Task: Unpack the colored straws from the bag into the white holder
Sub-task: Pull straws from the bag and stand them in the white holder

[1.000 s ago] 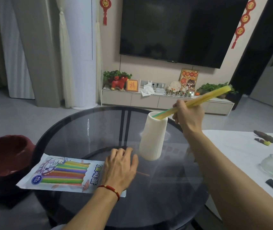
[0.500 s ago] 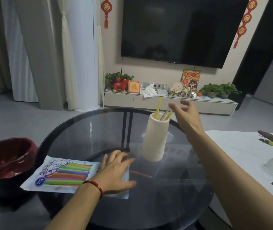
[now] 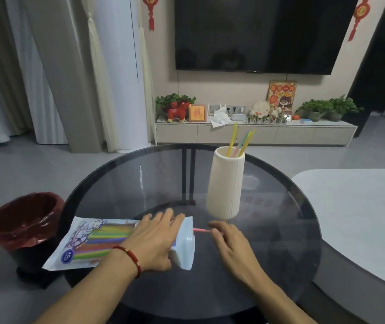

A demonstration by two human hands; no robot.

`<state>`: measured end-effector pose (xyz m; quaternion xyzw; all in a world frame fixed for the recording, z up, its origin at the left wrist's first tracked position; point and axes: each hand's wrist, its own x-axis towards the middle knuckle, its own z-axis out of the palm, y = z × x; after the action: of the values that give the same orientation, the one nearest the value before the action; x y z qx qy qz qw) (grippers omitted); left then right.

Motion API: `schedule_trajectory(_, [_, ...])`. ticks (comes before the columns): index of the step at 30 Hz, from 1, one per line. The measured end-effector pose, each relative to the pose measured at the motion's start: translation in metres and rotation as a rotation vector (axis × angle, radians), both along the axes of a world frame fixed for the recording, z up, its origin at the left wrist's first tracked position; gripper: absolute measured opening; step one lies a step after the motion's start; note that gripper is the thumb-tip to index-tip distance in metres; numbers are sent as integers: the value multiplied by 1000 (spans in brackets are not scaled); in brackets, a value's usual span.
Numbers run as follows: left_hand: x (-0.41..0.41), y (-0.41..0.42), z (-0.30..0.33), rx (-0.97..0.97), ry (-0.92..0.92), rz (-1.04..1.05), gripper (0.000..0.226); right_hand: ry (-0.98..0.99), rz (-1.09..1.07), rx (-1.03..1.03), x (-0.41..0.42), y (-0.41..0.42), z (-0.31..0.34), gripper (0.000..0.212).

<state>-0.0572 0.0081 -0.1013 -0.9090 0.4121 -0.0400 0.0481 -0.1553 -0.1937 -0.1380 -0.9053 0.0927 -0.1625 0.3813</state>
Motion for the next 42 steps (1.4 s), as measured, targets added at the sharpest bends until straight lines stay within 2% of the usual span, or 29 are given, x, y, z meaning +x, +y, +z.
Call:
schedule_trajectory(2, [-6, -4, 6, 6, -114, -23, 96, -14, 12, 74, 1, 10, -3, 22])
schedule_trajectory(6, [-17, -18, 14, 143, -340, -38, 113, 26, 12, 567, 1, 28, -8, 20])
schedule_trajectory(8, [-20, -25, 16, 202, -369, -51, 120, 16, 20, 717, 1, 31, -10, 17])
schedule_trajectory(11, [-21, -26, 15, 190, -348, -32, 123, 0, 24, 853, 1, 27, -9, 15])
schedule_trajectory(14, [-21, -24, 11, 178, -325, -12, 125, 10, -2, 859, 0, 29, -11, 17])
schedule_trajectory(19, [-16, -18, -1, 154, -273, 30, 126, -94, -87, 687, -2, 21, -11, 12])
schedule_trajectory(23, [-11, -15, -3, 77, -193, 47, 132, -98, -70, 777, -1, 14, -6, 9])
schedule_trajectory(27, [-13, -13, -4, 11, -158, -40, 141, -106, -41, 837, -3, 10, -2, 10])
schedule_trajectory(29, [-14, -13, -4, 2, -115, -45, 138, -145, -58, 817, -3, 4, 1, 8])
schedule_trajectory(33, [-15, -13, -2, -21, -82, -22, 134, -120, -54, 920, -5, 0, 2, 10])
schedule_trajectory(37, [-16, -15, -6, -33, -105, -18, 136, -102, 35, 850, -5, 8, -5, 14])
schedule_trajectory(42, [-13, -14, -6, 3, -29, 67, 124, -130, -32, 761, -5, -19, 0, 5])
